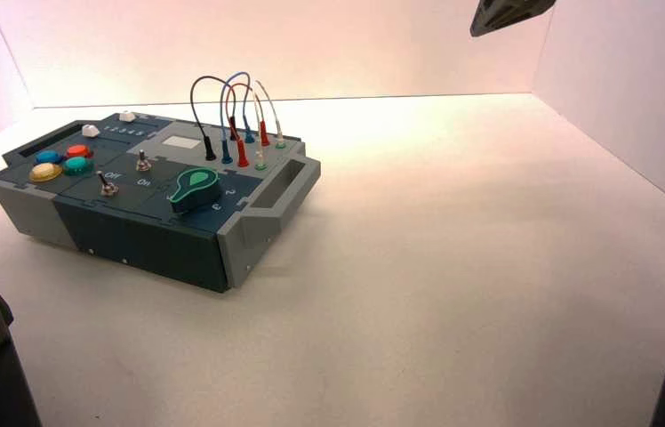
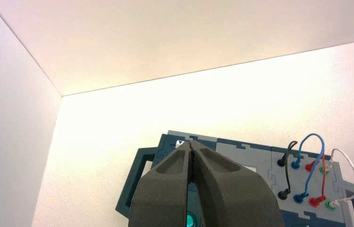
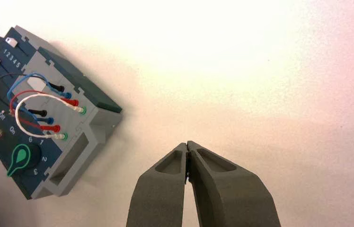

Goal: Move the box to the right.

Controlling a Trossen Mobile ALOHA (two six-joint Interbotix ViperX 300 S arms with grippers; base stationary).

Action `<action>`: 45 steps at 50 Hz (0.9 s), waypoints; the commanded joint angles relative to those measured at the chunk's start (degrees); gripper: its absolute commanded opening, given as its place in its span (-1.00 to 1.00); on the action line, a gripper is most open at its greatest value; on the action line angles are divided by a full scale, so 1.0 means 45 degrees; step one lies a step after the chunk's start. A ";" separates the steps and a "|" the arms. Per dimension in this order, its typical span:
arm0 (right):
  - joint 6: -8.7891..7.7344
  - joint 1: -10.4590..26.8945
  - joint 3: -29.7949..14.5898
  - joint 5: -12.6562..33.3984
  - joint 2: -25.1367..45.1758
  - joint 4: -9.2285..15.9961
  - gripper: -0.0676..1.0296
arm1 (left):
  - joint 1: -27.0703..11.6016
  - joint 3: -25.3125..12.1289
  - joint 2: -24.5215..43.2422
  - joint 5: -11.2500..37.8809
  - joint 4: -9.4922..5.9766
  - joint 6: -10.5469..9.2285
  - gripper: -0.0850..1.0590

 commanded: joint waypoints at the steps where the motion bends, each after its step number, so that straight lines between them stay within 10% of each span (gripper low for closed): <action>1: -0.0020 0.0020 -0.0469 0.0039 -0.0078 0.0078 -0.92 | -0.0059 -0.0234 0.0215 -0.0137 0.0020 0.0059 -0.91; 23: -0.0020 0.0020 -0.0488 0.0156 -0.0039 0.0078 -0.92 | -0.0059 -0.0215 0.0254 -0.0137 0.0098 0.0039 -0.91; 45: -0.0059 0.0020 -0.0547 0.0293 -0.0078 0.0078 -0.92 | 0.1445 -0.0410 0.0684 -0.0156 0.1055 0.0000 -0.91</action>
